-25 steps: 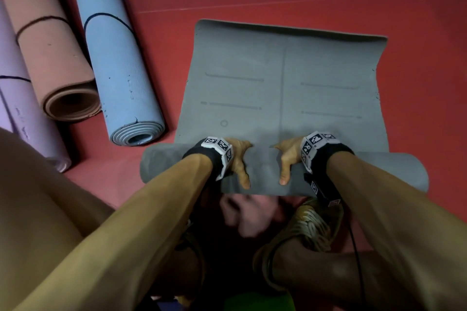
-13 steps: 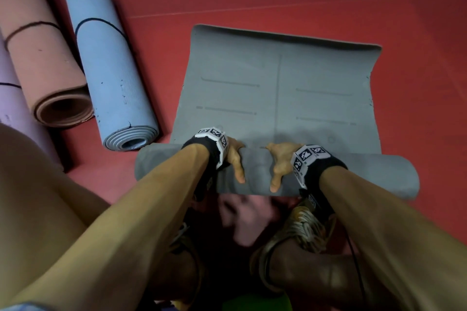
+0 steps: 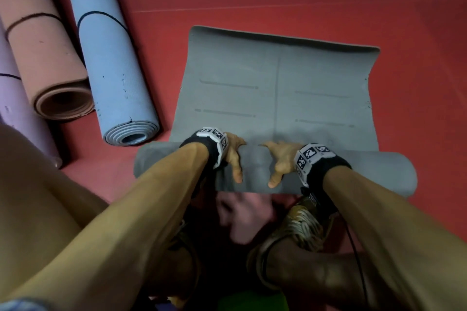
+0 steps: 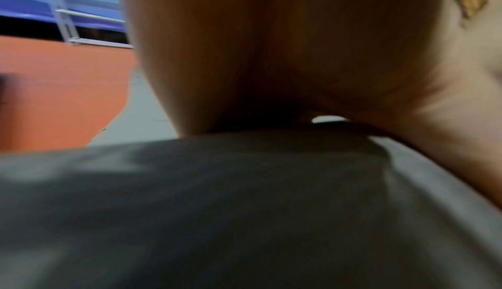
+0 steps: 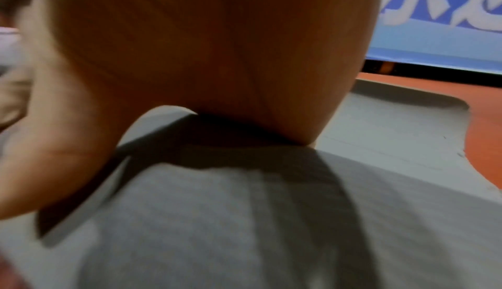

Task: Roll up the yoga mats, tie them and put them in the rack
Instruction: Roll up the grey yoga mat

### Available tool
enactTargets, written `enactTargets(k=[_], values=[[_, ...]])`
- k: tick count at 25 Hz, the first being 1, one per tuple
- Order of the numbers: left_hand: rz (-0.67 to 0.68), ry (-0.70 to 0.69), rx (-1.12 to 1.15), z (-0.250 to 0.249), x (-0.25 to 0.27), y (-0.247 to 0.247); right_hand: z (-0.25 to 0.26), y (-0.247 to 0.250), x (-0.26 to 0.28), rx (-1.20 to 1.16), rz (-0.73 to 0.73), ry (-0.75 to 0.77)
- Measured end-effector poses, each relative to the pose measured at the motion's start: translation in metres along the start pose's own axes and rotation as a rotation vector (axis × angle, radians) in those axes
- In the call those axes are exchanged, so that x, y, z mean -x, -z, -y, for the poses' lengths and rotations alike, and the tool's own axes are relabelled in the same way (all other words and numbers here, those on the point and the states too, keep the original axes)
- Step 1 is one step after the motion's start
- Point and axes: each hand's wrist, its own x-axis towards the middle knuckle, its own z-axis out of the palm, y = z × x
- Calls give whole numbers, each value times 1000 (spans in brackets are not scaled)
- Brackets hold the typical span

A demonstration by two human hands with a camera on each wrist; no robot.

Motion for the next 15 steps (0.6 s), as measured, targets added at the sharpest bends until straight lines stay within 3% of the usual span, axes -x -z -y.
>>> enactTargets(k=[3, 8, 15], values=[[122, 31, 104, -4, 7, 13, 3, -15, 12, 176, -126, -5], [194, 28, 194, 0, 2, 6, 4, 2, 6, 12, -1, -36], [-84, -45, -58, 0, 13, -14, 6, 28, -6, -201, 231, 7]])
